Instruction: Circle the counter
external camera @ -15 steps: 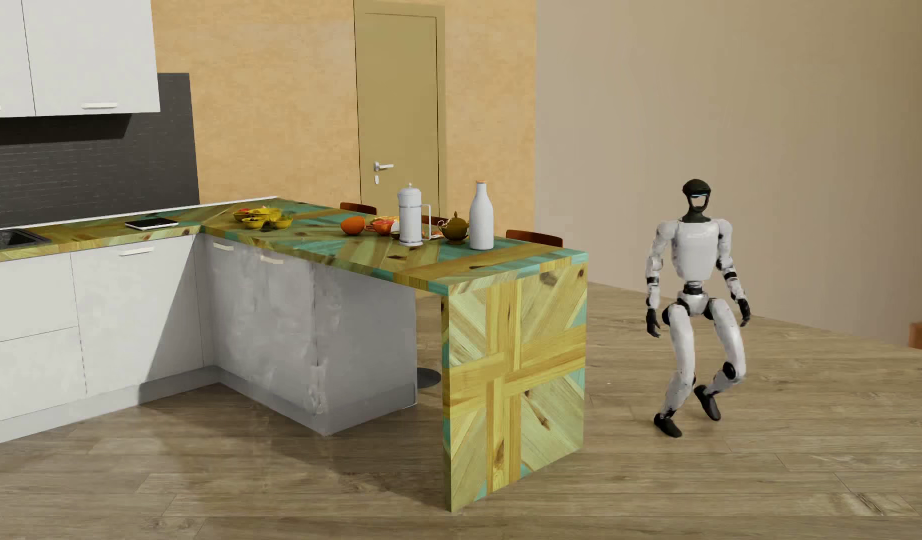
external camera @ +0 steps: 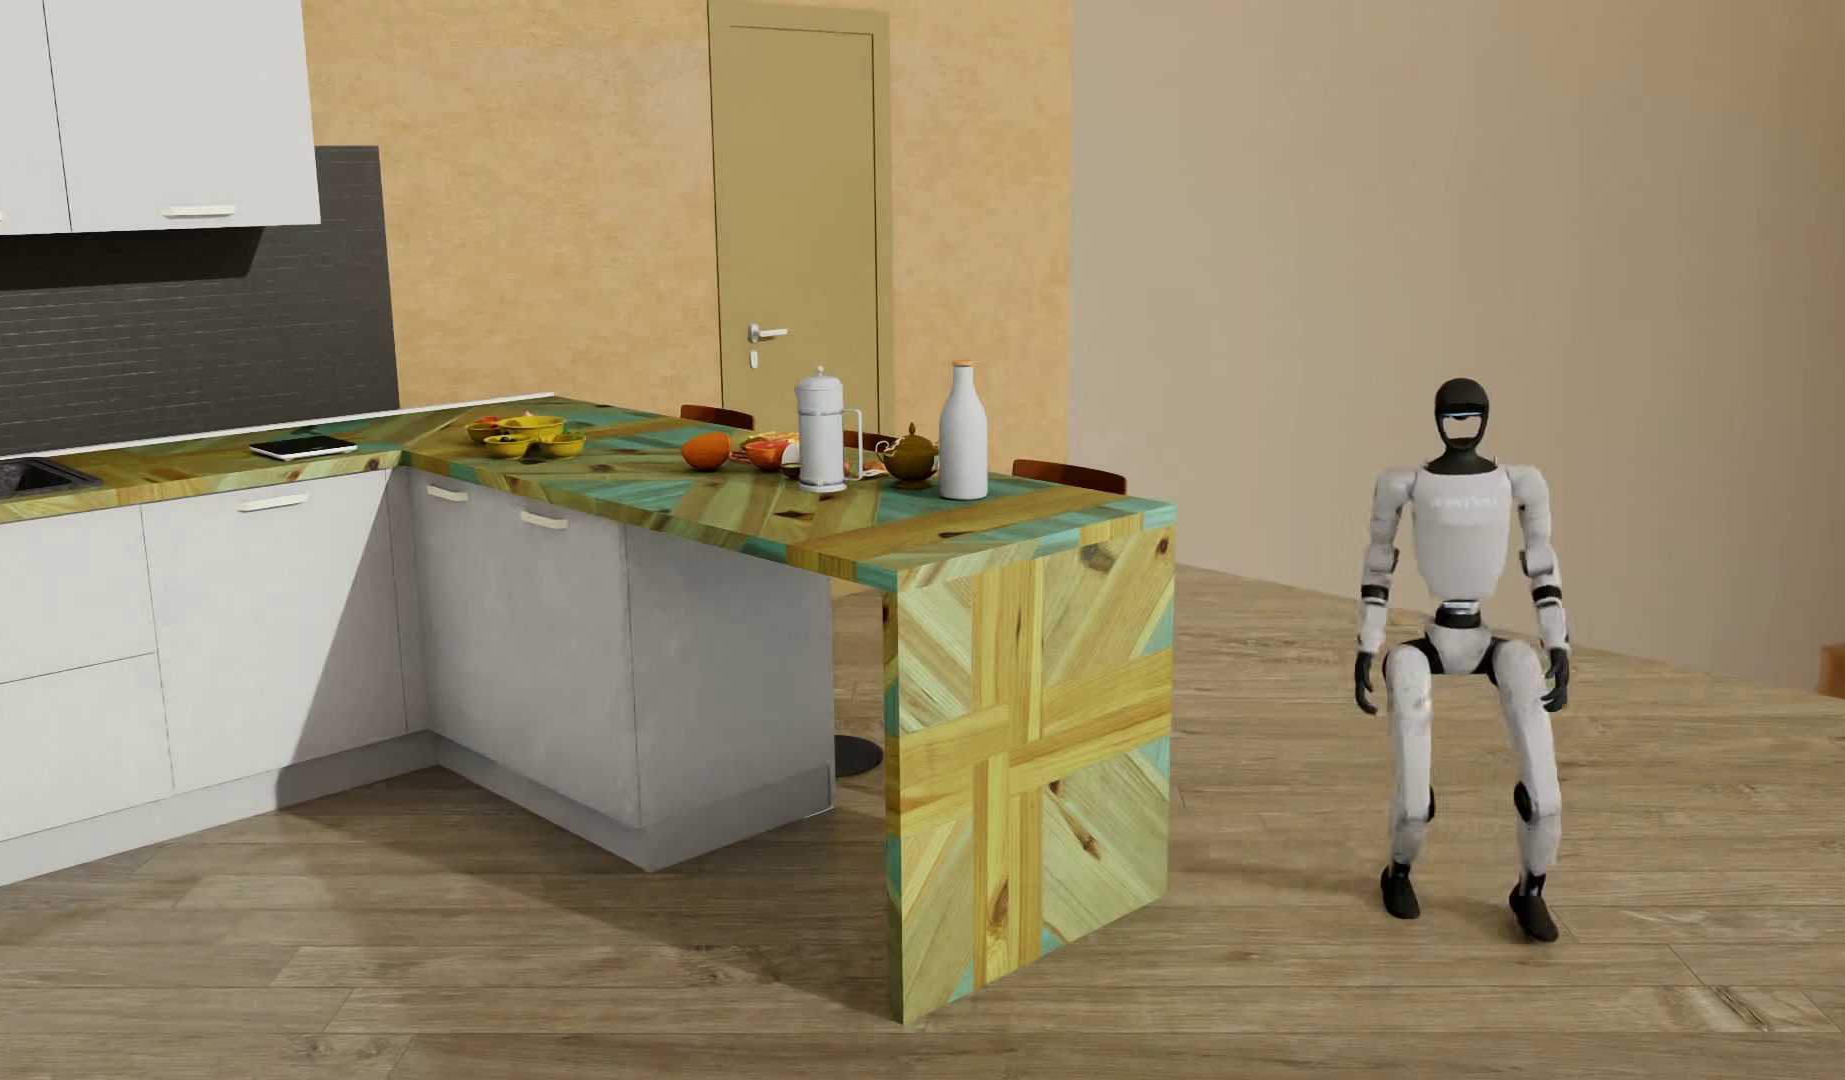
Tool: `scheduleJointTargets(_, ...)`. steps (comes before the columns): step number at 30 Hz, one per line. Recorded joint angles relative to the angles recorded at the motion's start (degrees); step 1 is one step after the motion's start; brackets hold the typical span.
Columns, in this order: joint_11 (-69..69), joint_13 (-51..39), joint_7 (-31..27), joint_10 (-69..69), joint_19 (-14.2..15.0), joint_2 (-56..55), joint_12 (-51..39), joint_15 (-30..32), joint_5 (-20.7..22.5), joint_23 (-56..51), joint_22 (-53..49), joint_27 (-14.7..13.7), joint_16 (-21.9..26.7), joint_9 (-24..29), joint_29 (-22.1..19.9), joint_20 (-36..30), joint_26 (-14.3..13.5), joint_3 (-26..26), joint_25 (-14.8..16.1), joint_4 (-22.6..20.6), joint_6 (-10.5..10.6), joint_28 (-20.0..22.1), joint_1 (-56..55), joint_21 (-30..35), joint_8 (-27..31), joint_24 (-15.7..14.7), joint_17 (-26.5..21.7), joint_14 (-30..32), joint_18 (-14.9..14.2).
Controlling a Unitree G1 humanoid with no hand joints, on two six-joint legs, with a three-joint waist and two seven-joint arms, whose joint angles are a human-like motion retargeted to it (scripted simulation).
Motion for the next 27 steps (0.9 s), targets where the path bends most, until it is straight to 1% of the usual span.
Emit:
scheduleJointTargets(1,-0.25,-4.46,0.57,-6.04,0.52,2.65,4.21,-2.43,0.88,-1.59,1.79,0.54,1.14,-0.58,0.14,1.3,0.28,0.39,0.72,0.52,2.43,-1.89,0.19,0.13,1.53,1.27,0.18,1.59,0.2)
scheduleJointTargets(2,3.38,-8.91,1.47,-4.86,0.44,3.42,6.53,-2.81,0.88,-1.65,2.2,0.7,3.81,-0.47,1.79,1.71,1.16,0.0,1.56,0.64,2.72,-2.67,2.21,1.04,3.28,1.4,0.65,1.94,2.29)
scheduleJointTargets(3,12.63,-11.66,3.48,-4.88,-1.09,0.7,5.41,3.27,0.06,0.16,1.53,0.23,5.62,0.36,4.85,1.79,2.75,-0.38,2.64,0.75,1.69,-1.57,5.39,0.54,3.59,0.17,0.7,-0.89,4.58)
scheduleJointTargets(4,18.7,-10.03,5.23,-7.1,-3.16,-2.89,2.79,11.53,-1.29,0.42,1.65,-0.77,5.78,0.57,8.19,2.74,3.44,-1.43,3.69,1.03,-0.11,1.47,9.09,-0.99,1.97,-2.11,1.04,-2.48,3.71)
scheduleJointTargets(5,21.29,-7.7,6.66,-10.04,-2.89,-5.97,-0.48,14.12,-2.54,0.81,0.48,-1.61,5.73,1.05,11.19,3.87,4.21,-3.79,4.44,1.21,-2.44,5.06,13.4,-2.18,0.0,-4.66,0.18,-3.53,3.24)
scheduleJointTargets(6,19.23,-4.95,7.89,-10.69,-2.49,-9.11,-3.41,11.08,-3.31,-1.27,-4.14,-1.78,4.66,1.89,12.56,3.08,4.97,-6.35,3.95,2.39,-4.42,8.69,16.79,-4.04,-2.25,-7.21,0.2,-4.3,2.09)
scheduleJointTargets(7,8.88,-2.56,7.79,-2.56,-3.12,-10.79,-7.0,8.41,-4.67,-0.51,-4.33,-2.4,1.65,1.86,11.77,0.66,3.47,-7.56,1.88,2.86,-6.77,11.35,15.32,-1.79,-2.89,-8.72,-1.12,-0.67,0.45)
scheduleJointTargets(8,3.94,-0.81,5.53,8.19,-1.11,-9.84,-10.16,5.28,-4.53,4.83,-1.19,-3.33,-1.56,1.3,9.85,-1.92,1.03,-6.76,-0.34,2.97,-7.97,12.65,10.22,1.35,-2.63,-9.28,-2.01,7.05,-0.96)
scheduleJointTargets(9,3.46,-0.34,2.01,13.26,-1.31,-6.98,-8.9,3.07,-2.66,7.55,-1.5,-2.8,-2.69,1.8,7.65,-4.23,-0.79,-4.66,-1.53,1.97,-7.31,12.5,5.32,3.26,-2.22,-9.17,-2.39,9.18,-1.91)
scheduleJointTargets(10,1.81,-1.45,0.01,13.23,-1.16,-3.68,-4.81,1.66,-0.97,5.56,-0.52,-1.14,-1.36,2.24,5.72,-3.0,-2.54,-2.23,-1.34,-0.6,-6.15,10.86,1.21,2.21,-0.43,-7.82,-1.98,5.77,-2.38)
scheduleJointTargets(11,0.18,-2.22,0.08,9.96,-0.94,-0.27,-0.6,0.2,0.4,3.56,-1.08,-0.32,0.85,2.37,3.8,-1.2,-1.86,0.15,-0.48,-1.93,-4.75,8.6,-2.83,1.86,1.15,-5.99,-0.6,3.57,-2.48)
scheduleJointTargets(12,1.45,-3.93,1.36,3.59,-1.46,1.88,2.08,-0.43,1.8,1.02,-1.79,0.15,2.47,2.74,2.34,0.99,0.22,1.31,0.47,-1.86,-2.39,6.17,-6.19,2.23,1.54,-4.23,-0.22,3.64,-2.34)
scheduleJointTargets(13,11.82,-5.39,2.65,-6.95,-0.69,-0.9,2.63,4.01,2.67,-2.03,2.07,0.2,4.54,2.91,2.03,2.12,0.27,0.59,0.78,-1.39,-0.84,4.5,-5.19,-0.38,1.87,-3.48,1.21,6.5,-1.71)
scheduleJointTargets(14,22.43,-5.52,4.66,-7.17,-1.02,-5.72,1.99,11.55,1.9,-1.73,4.65,-0.75,7.57,2.37,3.01,2.2,0.75,-1.49,1.12,-1.17,-2.02,3.98,-3.18,-0.38,1.96,-3.87,1.75,10.62,3.02)
scheduleJointTargets(15,26.15,-6.25,7.07,-6.35,-1.34,-10.24,0.1,15.53,0.52,1.81,4.51,-1.62,7.9,2.02,5.13,2.55,1.66,-3.86,1.89,-0.78,-3.7,5.04,-0.9,0.7,0.16,-5.19,0.64,7.61,10.69)
scheduleJointTargets(16,23.77,-4.97,9.01,-7.15,0.3,-12.49,-1.64,12.44,-1.37,0.18,1.56,-1.45,6.19,1.94,7.13,1.7,2.23,-5.93,2.36,-0.09,-5.1,6.77,2.71,-1.01,-1.74,-6.86,-0.59,5.24,8.16)
scheduleJointTargets(17,18.46,-2.91,10.56,-7.87,2.31,-13.22,-3.32,7.0,-3.24,-0.61,-1.34,-1.41,4.42,1.21,8.12,-0.01,2.33,-7.63,2.06,0.4,-6.43,8.12,6.22,-2.49,-2.71,-8.14,-1.31,2.88,5.3)
scheduleJointTargets(18,12.78,-1.4,12.1,-8.59,4.03,-13.01,-4.86,2.83,-4.78,0.1,-3.5,-1.14,2.82,0.12,8.04,-1.48,2.2,-8.97,1.24,0.66,-7.75,8.78,9.78,-2.8,-2.35,-8.84,-1.47,0.48,6.94)
scheduleJointTargets(19,6.8,-0.26,12.5,-6.92,1.71,-12.0,-6.59,4.01,-5.33,0.65,-3.24,-0.78,1.1,-0.93,7.41,-2.82,1.63,-9.07,0.73,1.6,-7.93,8.84,11.72,-2.31,-1.91,-8.62,-2.11,-2.42,5.49)
scheduleJointTargets(20,6.16,0.49,10.13,-0.09,-0.68,-9.35,-7.42,4.45,-4.5,3.08,-3.4,-1.01,-0.79,-0.75,6.49,-3.88,1.51,-7.4,0.52,2.46,-7.4,8.54,11.16,-0.4,-2.06,-7.82,-3.35,-1.67,3.01)
scheduleJointTargets(21,5.75,0.11,5.39,10.19,-0.79,-7.43,-6.16,2.58,-3.07,6.22,-2.11,-1.48,-2.49,-1.02,5.11,-3.26,0.87,-3.93,0.34,1.5,-6.12,7.68,6.56,2.98,-1.08,-6.51,-4.88,6.26,1.02)
scheduleJointTargets(22,3.35,-0.13,1.35,14.47,-0.7,-4.75,-3.69,1.66,-1.78,7.11,-1.24,-2.03,-1.53,-1.43,3.77,-2.68,1.28,0.19,0.61,-0.49,-3.88,6.3,2.15,0.72,-0.5,-5.33,-3.96,8.45,-0.86)
scheduleJointTargets(23,0.4,-2.01,-0.46,13.39,-0.53,-1.76,-0.2,1.1,-0.55,5.7,-1.1,-2.12,-0.06,-1.74,2.46,0.54,2.28,3.56,0.91,-1.68,-1.91,4.82,-0.73,-1.35,0.95,-4.24,-2.69,5.69,-2.57)
scheduleJointTargets(24,-3.01,-4.95,-0.82,10.53,-0.16,1.85,3.75,0.58,0.0,4.32,-0.28,-2.38,1.72,-2.05,1.33,2.58,3.7,5.02,0.56,-2.73,-0.22,3.74,-2.78,-0.31,2.6,-3.32,-1.62,2.59,-4.05)
scheduleJointTargets(25,-5.92,-7.26,0.14,6.14,-0.01,5.81,6.52,0.07,0.5,1.61,-1.38,-2.67,3.05,-1.38,1.05,3.75,6.25,5.77,-0.67,-2.29,1.26,3.14,-3.92,0.25,4.21,-2.59,0.44,1.19,-5.12)
scheduleJointTargets(26,-4.77,-9.75,0.88,1.61,0.85,7.57,7.28,0.78,1.17,0.48,-1.79,-3.14,2.8,-0.42,1.56,4.62,7.76,5.86,-2.12,-1.82,3.15,3.05,-4.77,1.2,5.14,-2.33,0.9,2.17,-5.31)
scheduleJointTargets(27,4.19,-11.59,1.04,-10.1,-1.43,4.85,7.14,3.98,2.2,-1.41,0.1,-3.24,3.21,0.57,2.69,4.62,6.24,4.95,-3.28,-0.58,4.28,3.39,-2.37,0.09,5.71,-2.92,2.0,2.01,-5.5)
